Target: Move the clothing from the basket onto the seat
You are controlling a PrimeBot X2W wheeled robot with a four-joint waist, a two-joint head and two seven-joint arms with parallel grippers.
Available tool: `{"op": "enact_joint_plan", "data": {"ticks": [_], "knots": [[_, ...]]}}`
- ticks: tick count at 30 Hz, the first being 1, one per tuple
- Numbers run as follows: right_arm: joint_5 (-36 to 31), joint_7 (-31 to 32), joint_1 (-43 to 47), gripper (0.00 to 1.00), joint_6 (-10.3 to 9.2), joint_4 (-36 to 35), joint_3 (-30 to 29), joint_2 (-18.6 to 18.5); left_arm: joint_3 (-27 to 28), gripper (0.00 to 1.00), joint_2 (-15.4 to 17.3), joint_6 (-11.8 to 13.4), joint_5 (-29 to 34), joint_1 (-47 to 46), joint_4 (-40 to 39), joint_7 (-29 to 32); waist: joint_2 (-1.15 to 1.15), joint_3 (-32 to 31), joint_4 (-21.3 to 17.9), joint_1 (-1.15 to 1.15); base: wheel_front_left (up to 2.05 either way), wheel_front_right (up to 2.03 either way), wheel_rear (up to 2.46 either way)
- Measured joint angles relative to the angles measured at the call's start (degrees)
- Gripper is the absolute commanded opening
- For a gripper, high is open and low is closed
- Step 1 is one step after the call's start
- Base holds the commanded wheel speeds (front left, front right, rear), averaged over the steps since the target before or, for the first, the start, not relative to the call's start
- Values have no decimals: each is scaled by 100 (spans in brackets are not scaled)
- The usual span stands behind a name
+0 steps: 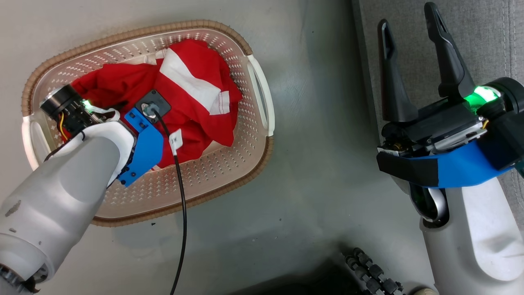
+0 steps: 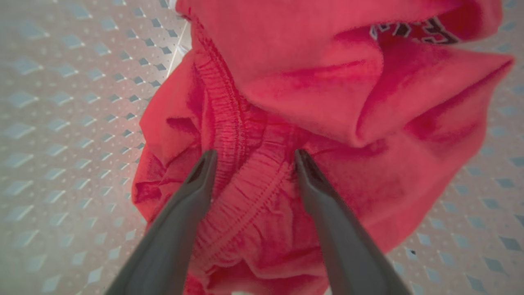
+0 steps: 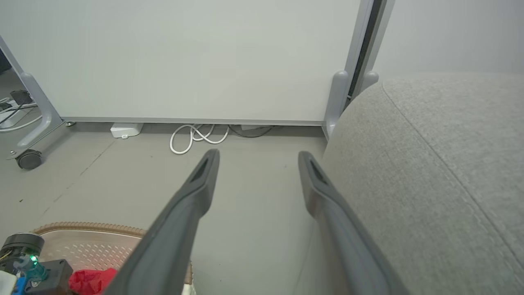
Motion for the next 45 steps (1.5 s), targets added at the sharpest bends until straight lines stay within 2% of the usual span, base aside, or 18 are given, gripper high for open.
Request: {"op": "enact_joint_plan", "data": {"ticks": [5,14,15,16,17,18,19,20,25,30,38,45], "knots": [[16,0,-47,100,0,-25,-22,0,0,100,119,0,-222,-19,-296,867,0,91,6,-1,0,0,0],[41,0,-74,100,0,-62,-25,-1,0,100,316,1,-652,19,-765,1885,0,150,40,0,0,0,0],[41,1,-76,100,0,-69,-24,0,0,89,330,0,-698,38,-829,1992,0,157,46,-1,0,0,0],[41,1,-77,100,0,-71,-25,0,0,64,352,0,-719,58,-906,2092,0,165,51,-1,0,0,0],[40,0,-78,100,0,-71,-26,0,0,64,382,0,-730,74,-990,2158,0,173,56,0,0,0,0],[40,0,-79,100,0,-71,-27,0,-1,44,412,1,-770,79,-1070,2181,0,181,60,0,0,0,0],[40,1,-81,100,0,-70,-24,0,-1,2,443,0,-810,80,-1151,2223,0,188,62,0,0,0,0],[40,1,-85,100,0,-70,-22,1,0,0,468,0,-831,90,-1221,2294,0,191,63,0,0,0,0],[40,1,-113,100,0,-66,-22,0,-1,0,591,1,-881,133,-1506,2466,0,177,67,0,0,0,0],[37,1,-114,100,0,-33,-47,0,-2,0,579,1,-1090,138,-1769,2325,0,88,104,-1,0,0,0],[-18,0,-117,100,0,65,-88,0,-3,0,345,1,-1128,175,-2221,1584,0,-243,248,0,0,0,0],[-67,0,-89,100,0,202,-121,1,-4,0,149,0,-1183,259,-2424,708,0,-683,402,-1,0,0,0]]}}
